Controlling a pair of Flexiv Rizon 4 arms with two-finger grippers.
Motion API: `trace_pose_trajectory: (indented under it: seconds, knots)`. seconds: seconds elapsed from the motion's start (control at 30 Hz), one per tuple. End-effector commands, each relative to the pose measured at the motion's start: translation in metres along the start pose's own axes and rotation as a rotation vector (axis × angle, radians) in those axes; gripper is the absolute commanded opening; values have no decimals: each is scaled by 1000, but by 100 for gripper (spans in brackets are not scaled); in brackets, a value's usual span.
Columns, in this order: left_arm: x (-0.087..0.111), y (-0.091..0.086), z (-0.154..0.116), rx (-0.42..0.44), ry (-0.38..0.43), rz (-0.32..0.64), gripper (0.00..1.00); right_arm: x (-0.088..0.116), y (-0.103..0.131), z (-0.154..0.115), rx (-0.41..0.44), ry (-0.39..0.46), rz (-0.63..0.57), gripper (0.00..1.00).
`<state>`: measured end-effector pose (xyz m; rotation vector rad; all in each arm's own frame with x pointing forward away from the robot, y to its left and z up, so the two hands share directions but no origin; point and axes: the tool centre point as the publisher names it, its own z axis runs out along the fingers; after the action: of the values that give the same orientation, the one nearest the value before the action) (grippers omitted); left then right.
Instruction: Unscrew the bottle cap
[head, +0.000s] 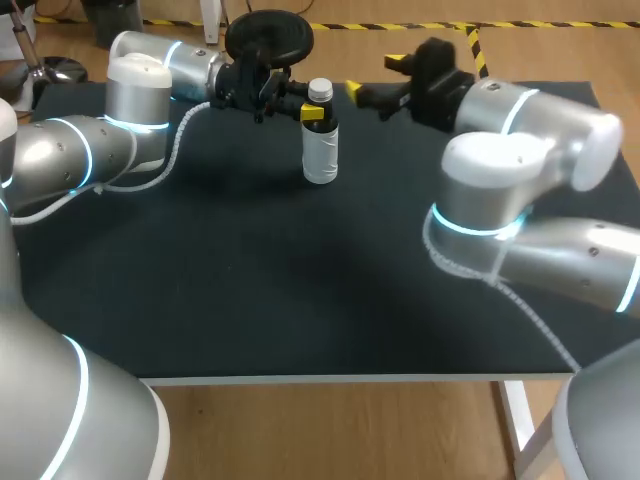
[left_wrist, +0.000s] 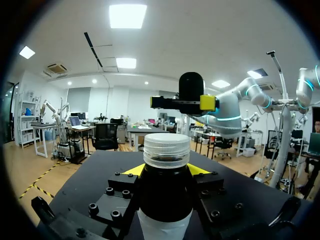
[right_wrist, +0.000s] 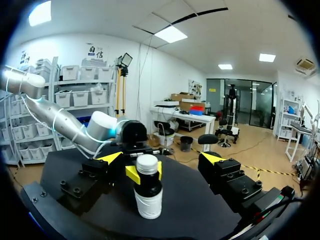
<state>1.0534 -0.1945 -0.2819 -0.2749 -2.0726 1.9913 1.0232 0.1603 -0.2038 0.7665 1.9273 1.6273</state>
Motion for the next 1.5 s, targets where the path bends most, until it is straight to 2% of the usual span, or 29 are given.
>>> trace_pose_trajectory:
  seconds: [0.03, 0.53, 1.5]
  knots:
    - [-5, 2, -1, 3, 12, -1, 0, 16, -3, 19, -110, -78, -4, 100]
    - [-5, 2, -1, 3, 12, -1, 0, 43, -13, 39, -73, -17, 28, 100]
    - [-5, 2, -1, 3, 12, -1, 0, 52, -26, 71, -45, 45, 63, 100]
